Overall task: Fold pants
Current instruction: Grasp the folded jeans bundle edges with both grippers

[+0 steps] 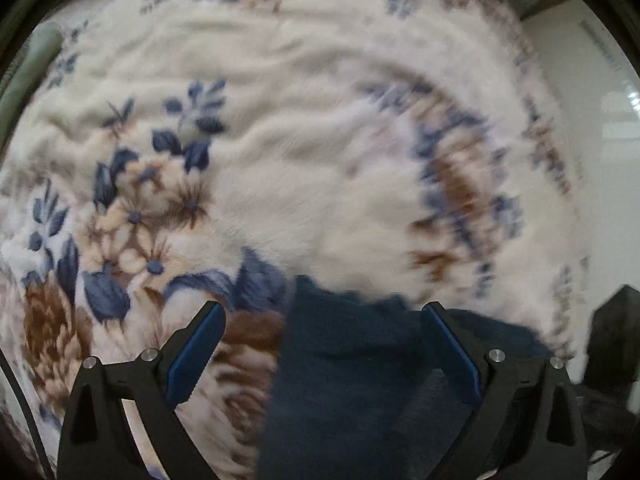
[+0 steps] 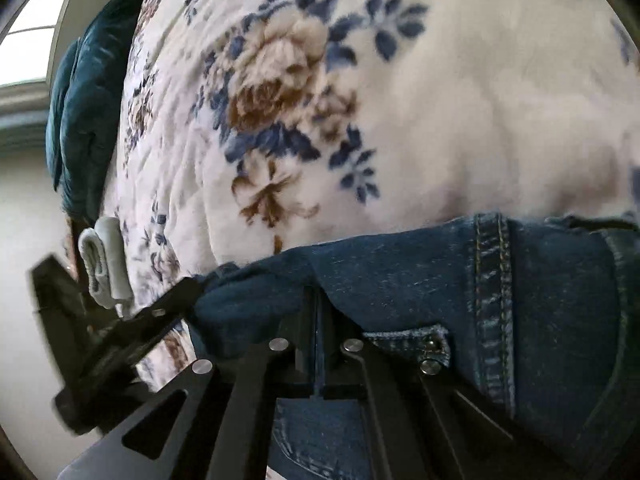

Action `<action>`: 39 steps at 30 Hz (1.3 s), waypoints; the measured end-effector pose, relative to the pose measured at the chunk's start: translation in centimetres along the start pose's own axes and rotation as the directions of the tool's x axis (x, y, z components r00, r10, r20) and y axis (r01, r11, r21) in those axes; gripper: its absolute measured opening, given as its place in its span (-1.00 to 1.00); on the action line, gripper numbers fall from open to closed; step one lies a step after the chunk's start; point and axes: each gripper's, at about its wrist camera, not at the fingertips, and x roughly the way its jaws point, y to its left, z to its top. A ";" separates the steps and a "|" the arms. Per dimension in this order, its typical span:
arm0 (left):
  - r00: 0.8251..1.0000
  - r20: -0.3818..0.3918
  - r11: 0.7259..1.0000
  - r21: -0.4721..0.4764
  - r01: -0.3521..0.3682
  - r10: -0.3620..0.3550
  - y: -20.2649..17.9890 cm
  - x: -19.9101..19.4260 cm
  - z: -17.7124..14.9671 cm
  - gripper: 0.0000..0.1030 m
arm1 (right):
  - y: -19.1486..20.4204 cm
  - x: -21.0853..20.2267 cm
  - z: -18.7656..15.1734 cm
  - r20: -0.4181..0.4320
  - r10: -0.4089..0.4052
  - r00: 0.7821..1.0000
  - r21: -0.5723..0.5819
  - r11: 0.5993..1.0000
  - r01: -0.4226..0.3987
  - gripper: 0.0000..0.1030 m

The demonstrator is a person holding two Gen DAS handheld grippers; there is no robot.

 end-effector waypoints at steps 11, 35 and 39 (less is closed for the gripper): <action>0.979 -0.188 0.995 0.074 -0.065 0.078 -1.0 6.3 -3.6 0.96 | 0.3 1.4 0.8 -0.050 -0.038 0.998 -0.141 0.990 0.031 -1.00; 0.978 -0.184 0.995 -0.013 0.101 -0.102 0.1 1.4 -6.7 0.99 | -1.6 -3.6 -2.4 -0.127 0.100 0.987 -0.123 0.986 -0.115 -0.90; 0.964 -0.264 1.000 -0.028 0.005 -0.012 2.8 4.5 -9.2 0.99 | -4.9 -1.9 -6.5 -0.207 -0.009 0.978 -0.130 0.991 -0.019 -1.00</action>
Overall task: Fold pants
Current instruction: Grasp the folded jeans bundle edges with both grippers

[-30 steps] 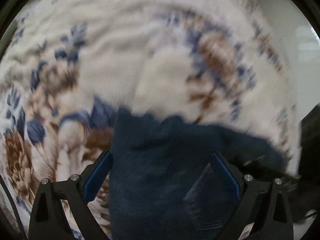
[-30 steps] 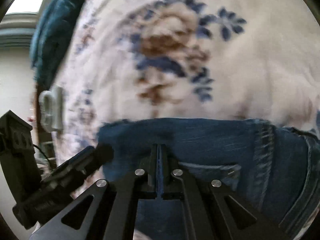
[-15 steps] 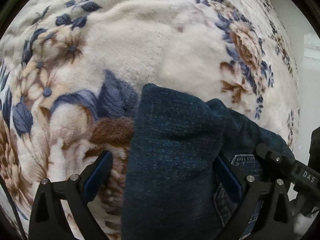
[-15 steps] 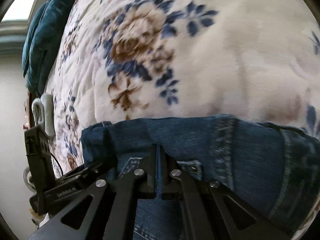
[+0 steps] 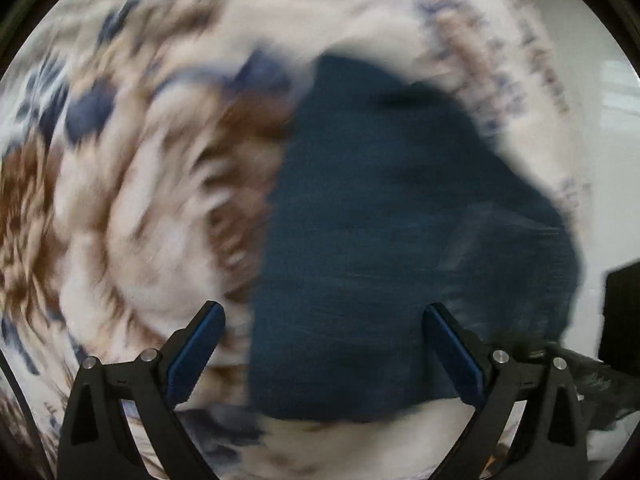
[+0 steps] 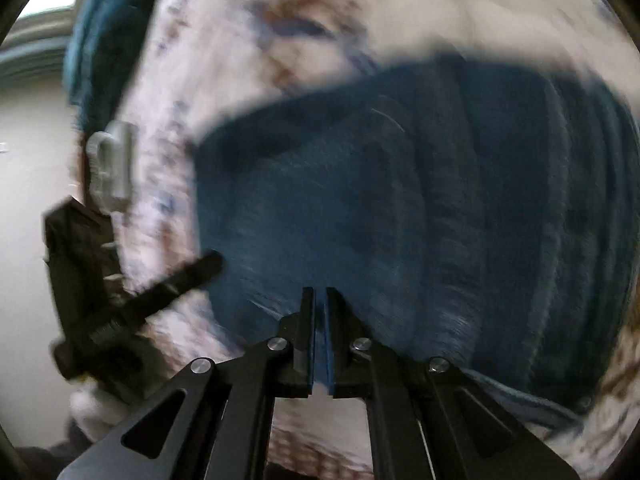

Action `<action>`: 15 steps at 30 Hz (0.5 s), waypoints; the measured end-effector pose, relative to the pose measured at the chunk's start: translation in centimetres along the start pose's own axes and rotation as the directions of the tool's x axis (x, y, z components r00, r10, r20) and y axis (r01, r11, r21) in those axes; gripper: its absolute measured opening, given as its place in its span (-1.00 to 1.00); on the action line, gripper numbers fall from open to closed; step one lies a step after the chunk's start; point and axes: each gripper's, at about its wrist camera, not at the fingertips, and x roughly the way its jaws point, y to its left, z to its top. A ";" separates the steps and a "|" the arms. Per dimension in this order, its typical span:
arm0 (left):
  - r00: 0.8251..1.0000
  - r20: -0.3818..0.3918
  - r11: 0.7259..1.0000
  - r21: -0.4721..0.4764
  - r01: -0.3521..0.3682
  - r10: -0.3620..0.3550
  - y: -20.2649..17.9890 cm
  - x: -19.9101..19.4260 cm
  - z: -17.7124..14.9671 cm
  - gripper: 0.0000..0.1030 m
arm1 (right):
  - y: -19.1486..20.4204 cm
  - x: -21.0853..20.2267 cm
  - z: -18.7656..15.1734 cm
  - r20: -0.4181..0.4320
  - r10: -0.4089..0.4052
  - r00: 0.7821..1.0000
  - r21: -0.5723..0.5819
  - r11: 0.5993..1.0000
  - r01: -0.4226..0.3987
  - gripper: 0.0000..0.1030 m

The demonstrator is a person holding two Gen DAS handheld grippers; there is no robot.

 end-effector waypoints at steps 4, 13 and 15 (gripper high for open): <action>0.998 -0.027 0.998 -0.042 0.048 -0.049 1.7 0.7 -0.4 1.00 | -5.9 -0.2 -1.4 0.035 0.079 0.996 0.172 0.982 -0.084 -1.00; 0.975 0.182 0.991 -0.032 0.133 -0.125 0.5 -6.9 0.6 0.99 | -1.4 -6.0 -1.2 0.134 0.018 0.991 0.009 1.000 -0.020 0.77; 0.964 0.218 0.984 -0.047 0.169 -0.155 1.2 -7.2 0.5 0.99 | -1.3 -7.4 -1.5 0.184 -0.038 0.982 0.055 0.998 0.028 0.77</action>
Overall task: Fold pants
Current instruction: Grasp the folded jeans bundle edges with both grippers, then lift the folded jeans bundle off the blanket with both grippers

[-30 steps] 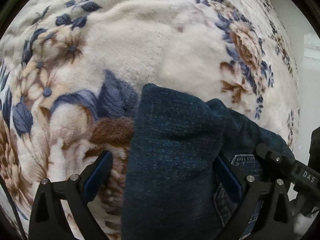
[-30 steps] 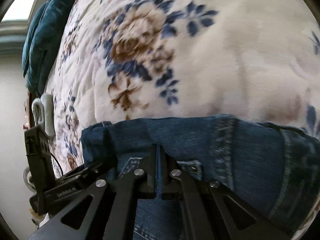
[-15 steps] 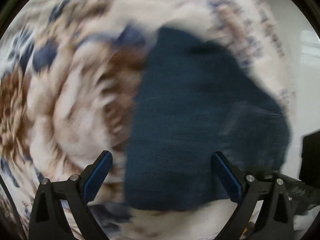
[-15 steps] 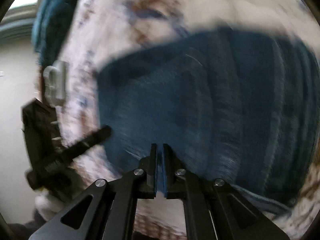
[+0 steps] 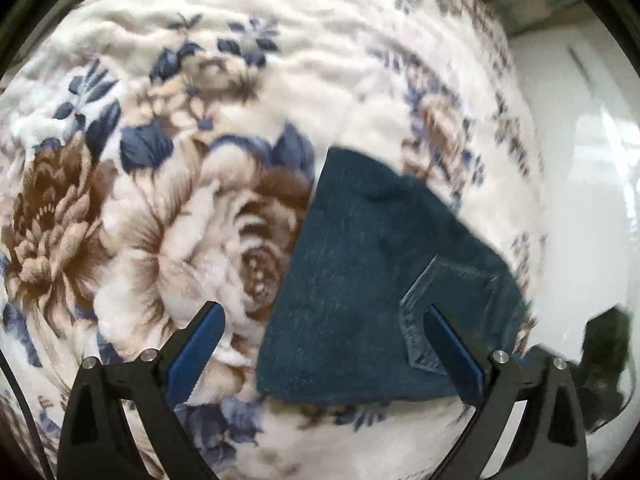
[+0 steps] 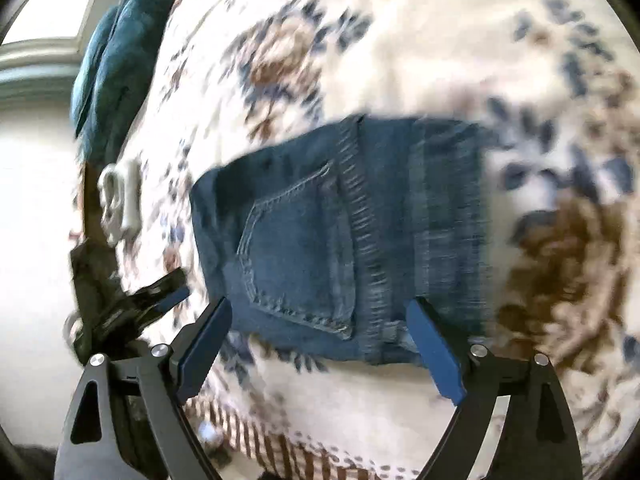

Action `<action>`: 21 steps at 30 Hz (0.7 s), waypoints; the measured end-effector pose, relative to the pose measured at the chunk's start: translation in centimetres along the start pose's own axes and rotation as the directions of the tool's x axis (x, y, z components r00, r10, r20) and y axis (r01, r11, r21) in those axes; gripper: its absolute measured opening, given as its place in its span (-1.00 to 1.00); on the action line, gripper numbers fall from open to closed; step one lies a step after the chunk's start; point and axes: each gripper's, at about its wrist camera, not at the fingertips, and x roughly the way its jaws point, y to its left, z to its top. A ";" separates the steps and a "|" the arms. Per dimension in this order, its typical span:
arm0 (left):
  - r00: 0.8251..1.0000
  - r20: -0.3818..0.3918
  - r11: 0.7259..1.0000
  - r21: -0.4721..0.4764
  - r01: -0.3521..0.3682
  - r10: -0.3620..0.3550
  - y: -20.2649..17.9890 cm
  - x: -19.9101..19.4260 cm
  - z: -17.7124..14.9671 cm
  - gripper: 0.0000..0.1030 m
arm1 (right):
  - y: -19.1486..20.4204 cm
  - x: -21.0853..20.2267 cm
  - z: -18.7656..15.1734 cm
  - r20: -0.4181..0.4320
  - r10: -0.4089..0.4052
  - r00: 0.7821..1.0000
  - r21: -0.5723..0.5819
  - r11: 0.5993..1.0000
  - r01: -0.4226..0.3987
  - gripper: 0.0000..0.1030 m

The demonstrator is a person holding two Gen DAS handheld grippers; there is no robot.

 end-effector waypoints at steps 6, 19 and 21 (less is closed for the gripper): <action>0.987 -0.019 0.961 -0.232 0.150 -0.159 3.8 0.3 -4.0 0.98 | -4.8 -0.5 -3.2 0.074 0.043 0.996 0.311 0.948 -0.063 0.77; 0.850 0.196 0.688 -0.512 0.514 -0.489 6.7 8.3 -8.5 0.99 | -12.0 10.7 -7.9 0.444 0.449 0.776 0.461 0.628 -0.627 0.79; 0.854 0.214 0.686 -0.518 0.511 -0.475 6.3 8.5 -8.2 1.00 | -12.5 11.4 -7.2 0.494 0.459 0.738 0.460 0.583 -0.670 0.80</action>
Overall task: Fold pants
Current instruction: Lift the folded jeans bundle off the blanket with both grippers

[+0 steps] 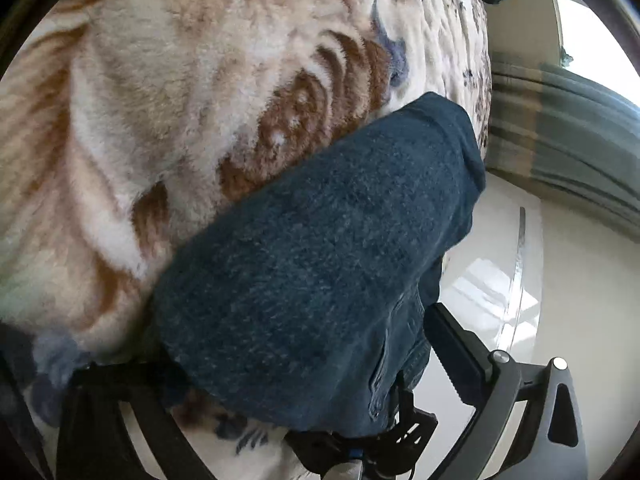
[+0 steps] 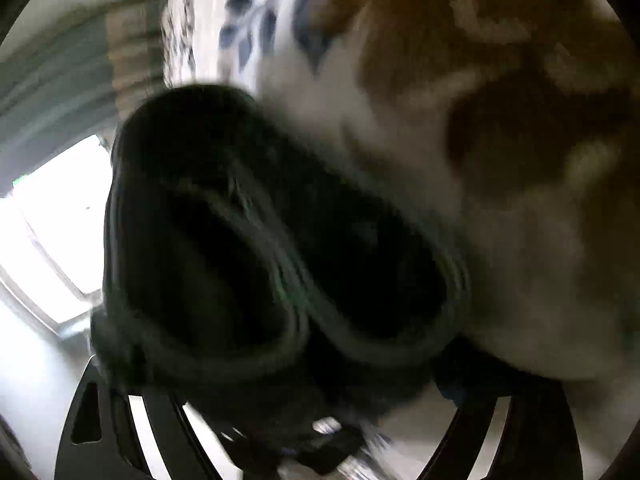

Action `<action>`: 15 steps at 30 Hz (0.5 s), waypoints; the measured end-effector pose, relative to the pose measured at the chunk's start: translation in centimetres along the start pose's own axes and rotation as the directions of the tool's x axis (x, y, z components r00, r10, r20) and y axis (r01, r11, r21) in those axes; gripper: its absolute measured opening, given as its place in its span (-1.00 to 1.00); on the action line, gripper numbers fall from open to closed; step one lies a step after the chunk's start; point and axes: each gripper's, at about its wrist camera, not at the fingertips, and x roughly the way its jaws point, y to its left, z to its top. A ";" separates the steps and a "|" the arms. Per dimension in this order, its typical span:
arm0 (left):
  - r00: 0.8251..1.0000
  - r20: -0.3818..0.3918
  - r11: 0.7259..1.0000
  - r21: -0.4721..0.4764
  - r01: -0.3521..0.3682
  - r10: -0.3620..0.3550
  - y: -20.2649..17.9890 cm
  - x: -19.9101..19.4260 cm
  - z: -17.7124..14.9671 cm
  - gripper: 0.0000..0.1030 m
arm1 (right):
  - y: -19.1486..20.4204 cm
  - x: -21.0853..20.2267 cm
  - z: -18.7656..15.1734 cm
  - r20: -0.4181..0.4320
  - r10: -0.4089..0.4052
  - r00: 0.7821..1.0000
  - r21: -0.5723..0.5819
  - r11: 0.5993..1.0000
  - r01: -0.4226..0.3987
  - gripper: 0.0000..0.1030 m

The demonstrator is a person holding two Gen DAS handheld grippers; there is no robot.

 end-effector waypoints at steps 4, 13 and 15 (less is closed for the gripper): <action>0.997 0.043 0.998 -0.014 0.068 -0.068 -0.8 -1.4 -0.7 0.99 | 1.0 0.9 0.1 0.005 0.069 0.998 -0.017 0.998 -0.068 0.80; 0.989 -0.036 0.989 -0.014 0.145 -0.146 1.2 -0.8 -2.8 0.99 | 0.3 2.0 0.3 -0.138 0.063 0.988 -0.033 0.997 -0.068 0.58; 0.991 -0.019 0.991 -0.032 0.132 -0.132 1.3 -0.2 -2.4 0.99 | 0.7 2.5 0.3 -0.160 0.040 0.986 -0.045 0.998 -0.048 0.58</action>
